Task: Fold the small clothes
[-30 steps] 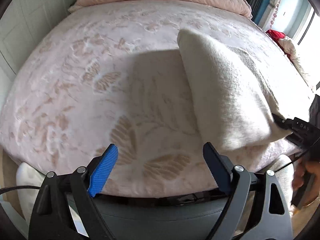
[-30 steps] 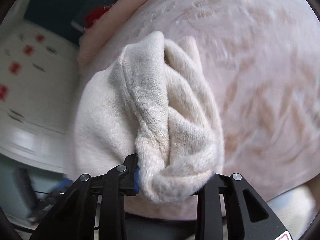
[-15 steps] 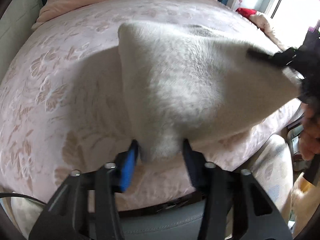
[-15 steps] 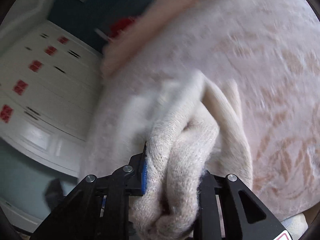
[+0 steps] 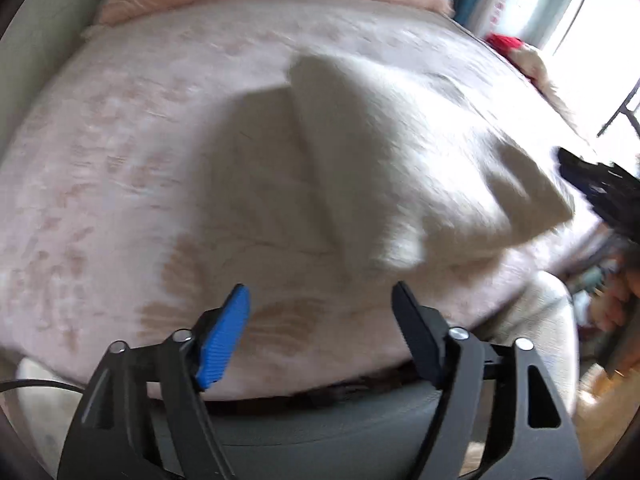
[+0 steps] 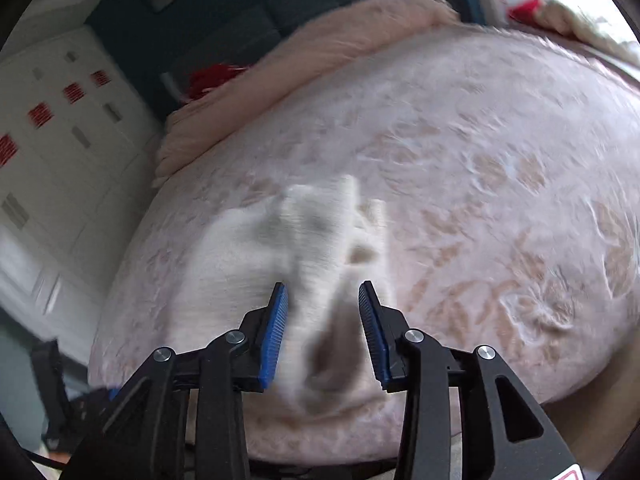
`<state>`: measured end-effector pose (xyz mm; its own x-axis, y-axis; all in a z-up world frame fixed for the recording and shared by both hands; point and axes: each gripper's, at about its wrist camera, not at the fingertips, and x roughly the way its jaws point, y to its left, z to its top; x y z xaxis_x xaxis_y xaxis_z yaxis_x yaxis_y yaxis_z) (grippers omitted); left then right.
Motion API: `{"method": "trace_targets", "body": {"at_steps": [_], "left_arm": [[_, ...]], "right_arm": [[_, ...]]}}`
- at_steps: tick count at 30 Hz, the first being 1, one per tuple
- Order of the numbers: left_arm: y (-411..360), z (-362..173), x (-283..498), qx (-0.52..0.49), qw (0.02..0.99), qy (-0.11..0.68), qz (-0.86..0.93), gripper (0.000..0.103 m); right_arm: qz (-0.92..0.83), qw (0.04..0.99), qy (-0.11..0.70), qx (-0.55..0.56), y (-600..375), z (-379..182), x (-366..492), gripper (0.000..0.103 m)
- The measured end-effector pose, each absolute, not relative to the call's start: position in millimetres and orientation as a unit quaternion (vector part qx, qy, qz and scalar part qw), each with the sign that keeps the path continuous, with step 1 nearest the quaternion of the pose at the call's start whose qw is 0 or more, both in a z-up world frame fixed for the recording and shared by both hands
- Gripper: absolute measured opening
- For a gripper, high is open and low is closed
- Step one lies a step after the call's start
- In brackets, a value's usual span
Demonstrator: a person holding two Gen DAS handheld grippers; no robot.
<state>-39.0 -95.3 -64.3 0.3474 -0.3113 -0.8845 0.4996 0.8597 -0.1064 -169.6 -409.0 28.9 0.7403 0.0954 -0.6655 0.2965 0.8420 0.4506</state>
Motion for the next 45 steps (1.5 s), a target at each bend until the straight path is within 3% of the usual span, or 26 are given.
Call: {"method": "trace_targets", "body": {"at_steps": [1,4,7,11,15,19,24,28,31,32,33,34,38,41,42,44,45], "left_arm": [[-89.6,-65.8,-33.5,0.101,0.823,0.512,-0.224,0.072],[-76.4,-66.3,-21.2,0.085,0.83,0.516,-0.195,0.072],[-67.0,-62.3,-15.0,0.055,0.832,0.52,-0.186,0.072],[-56.7,-53.5,-9.0,0.053,0.84,0.51,-0.176,0.076],[-43.2,-41.2,-13.2,0.038,0.849,0.498,-0.174,0.08],[-50.2,-47.6,-8.4,0.03,0.843,0.509,-0.174,0.081],[-76.3,-27.9,-17.9,0.035,0.844,0.488,-0.221,0.084],[-106.4,-28.1,-13.4,0.041,0.84,0.486,-0.24,0.084],[-132.7,-33.8,-10.9,0.049,0.835,0.49,-0.245,0.084],[-139.1,-36.1,-11.0,0.053,0.832,0.492,-0.249,0.084],[-145.1,-38.7,-11.3,0.06,0.831,0.494,-0.247,0.084],[-148.8,-40.8,-11.4,0.066,0.831,0.495,-0.246,0.084],[-155.6,-45.6,-10.8,0.076,0.828,0.5,-0.243,0.084],[-158.4,-55.2,-6.4,0.081,0.826,0.507,-0.235,0.084],[-158.2,-57.2,-4.9,0.077,0.825,0.509,-0.231,0.084],[-155.7,-55.3,-3.6,0.068,0.823,0.512,-0.238,0.084],[-153.3,-52.4,-2.6,0.06,0.821,0.512,-0.244,0.085]], "right_arm": [[-0.039,0.894,0.356,0.27,-399.5,34.7,-169.4,0.025],[0.042,0.9,0.363,0.239,-344.0,46.6,-148.5,0.017],[0.087,0.887,0.397,0.221,-304.0,26.3,-115.1,0.015],[0.108,0.828,0.505,0.217,-270.1,-64.1,-62.9,0.01],[0.097,0.845,0.467,0.241,-281.0,-26.7,-76.6,0.011],[0.093,0.823,0.508,0.235,-291.0,-48.1,-79.6,0.0],[0.029,0.864,0.413,0.288,-349.7,21.0,-113.7,0.017],[-0.06,0.866,0.419,0.267,-405.1,27.9,-103.6,0.046],[-0.085,0.84,0.458,0.278,-432.5,0.8,-78.3,0.046],[-0.067,0.832,0.461,0.3,-438.2,-6.9,-72.4,0.04],[-0.044,0.827,0.461,0.32,-437.8,-12.4,-65.5,0.015],[-0.033,0.825,0.457,0.329,-439.0,-12.8,-58.8,0.013],[-0.031,0.863,0.404,0.301,-440.2,15.5,-62.5,0.012],[-0.056,0.832,0.482,0.27,-441.6,-27.9,-42.9,0.015],[-0.055,0.837,0.472,0.271,-439.8,-29.7,-49.4,0.016],[-0.051,0.843,0.452,0.286,-440.4,-15.6,-61.9,0.025],[-0.06,0.847,0.437,0.296,-440.4,-4.2,-76.3,0.035]]}}
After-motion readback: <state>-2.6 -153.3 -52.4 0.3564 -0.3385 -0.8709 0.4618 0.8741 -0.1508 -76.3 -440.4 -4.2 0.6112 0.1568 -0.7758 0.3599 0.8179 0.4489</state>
